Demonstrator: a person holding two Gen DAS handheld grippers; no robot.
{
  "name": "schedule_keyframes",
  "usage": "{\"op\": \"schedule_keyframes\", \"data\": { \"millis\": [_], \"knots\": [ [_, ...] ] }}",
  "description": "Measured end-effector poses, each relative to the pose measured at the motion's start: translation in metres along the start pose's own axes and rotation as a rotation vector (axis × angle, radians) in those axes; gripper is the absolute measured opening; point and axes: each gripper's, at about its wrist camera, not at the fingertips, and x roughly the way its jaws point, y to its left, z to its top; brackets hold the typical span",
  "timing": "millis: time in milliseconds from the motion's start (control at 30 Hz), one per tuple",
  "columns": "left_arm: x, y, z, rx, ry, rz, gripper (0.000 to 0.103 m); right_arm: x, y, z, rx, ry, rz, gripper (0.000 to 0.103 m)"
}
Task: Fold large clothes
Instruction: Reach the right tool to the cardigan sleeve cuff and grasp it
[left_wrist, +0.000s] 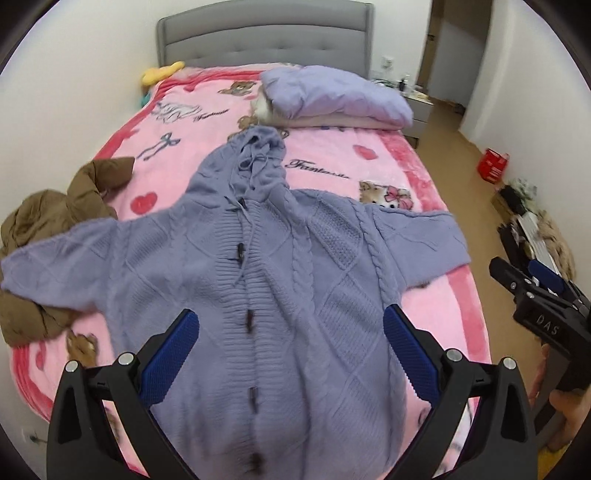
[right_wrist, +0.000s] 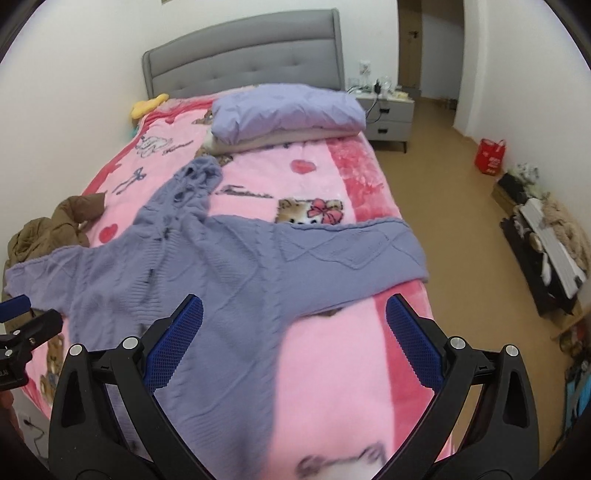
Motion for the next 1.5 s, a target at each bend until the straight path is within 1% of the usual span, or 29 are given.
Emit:
{"op": "schedule_keyframes", "data": {
  "millis": [33,100,133,200,300,333,367,433,467,500,533,567,633,700,833,933,1033,1067,1100,1133,1167,1200,1267,1333,1400,1500],
  "knots": [
    [0.009,-0.008,-0.001,-0.012,-0.001,0.014,0.098,0.011,-0.011,0.002,0.004,0.002,0.009,0.095],
    [0.028,-0.025,-0.003,-0.025,0.008,0.05,0.098,0.038,-0.045,0.005,0.038,0.012,0.041,0.095],
    [0.037,-0.033,-0.004,-0.026,0.019,0.065,0.098,0.057,-0.072,0.006,0.089,0.034,0.08,0.095],
    [0.058,-0.052,-0.01,-0.015,0.048,0.081,0.098,0.083,-0.113,0.005,0.17,0.044,0.119,0.095],
    [0.086,-0.074,-0.018,0.013,0.079,0.089,0.098,0.127,-0.186,0.001,0.282,0.049,0.136,0.095],
    [0.096,-0.083,-0.023,0.033,0.098,0.091,0.098,0.141,-0.202,0.002,0.306,0.058,0.142,0.095],
    [0.105,-0.092,-0.027,0.053,0.118,0.089,0.098,0.167,-0.233,0.0,0.363,0.088,0.177,0.095],
    [0.12,-0.108,-0.035,0.089,0.141,0.074,0.098,0.202,-0.266,-0.003,0.434,0.135,0.213,0.095],
    [0.126,-0.115,-0.038,0.108,0.148,0.074,0.098,0.225,-0.288,-0.008,0.476,0.165,0.248,0.095],
    [0.132,-0.121,-0.039,0.125,0.151,0.074,0.098,0.246,-0.306,-0.013,0.516,0.189,0.265,0.095],
    [0.138,-0.128,-0.039,0.149,0.156,0.07,0.098,0.261,-0.318,-0.017,0.552,0.204,0.288,0.095],
    [0.143,-0.134,-0.039,0.167,0.156,0.068,0.098,0.283,-0.336,-0.025,0.618,0.228,0.324,0.095],
    [0.152,-0.142,-0.038,0.183,0.162,0.064,0.098,0.313,-0.361,-0.038,0.742,0.252,0.391,0.095],
    [0.162,-0.148,-0.037,0.192,0.18,0.048,0.098,0.344,-0.378,-0.055,0.883,0.253,0.472,0.095],
    [0.17,-0.155,-0.036,0.215,0.194,0.057,0.098,0.374,-0.389,-0.072,0.983,0.251,0.478,0.095],
    [0.172,-0.156,-0.034,0.212,0.2,0.046,0.098,0.392,-0.398,-0.09,1.101,0.241,0.539,0.095],
    [0.175,-0.156,-0.035,0.212,0.21,0.043,0.098,0.405,-0.4,-0.096,1.184,0.204,0.646,0.094],
    [0.175,-0.155,-0.036,0.214,0.212,0.047,0.098,0.406,-0.399,-0.095,1.192,0.195,0.663,0.092],
    [0.176,-0.155,-0.036,0.214,0.213,0.05,0.098,0.406,-0.397,-0.093,1.194,0.175,0.683,0.08],
    [0.176,-0.155,-0.036,0.215,0.216,0.053,0.098,0.404,-0.396,-0.092,1.191,0.167,0.681,0.069],
    [0.176,-0.154,-0.037,0.213,0.217,0.05,0.098,0.402,-0.393,-0.088,1.175,0.157,0.673,0.047],
    [0.175,-0.154,-0.037,0.21,0.217,0.046,0.098,0.402,-0.392,-0.082,1.159,0.165,0.663,0.028],
    [0.174,-0.152,-0.037,0.205,0.216,0.042,0.098,0.399,-0.388,-0.075,1.124,0.186,0.637,0.01],
    [0.173,-0.152,-0.037,0.202,0.213,0.039,0.098,0.389,-0.39,-0.07,1.094,0.167,0.62,0.01],
    [0.171,-0.15,-0.038,0.196,0.207,0.033,0.098,0.368,-0.395,-0.066,1.057,0.128,0.599,0.009],
    [0.167,-0.146,-0.037,0.18,0.193,0.024,0.098,0.332,-0.397,-0.044,1.018,0.038,0.569,0.009]
  ]
}}
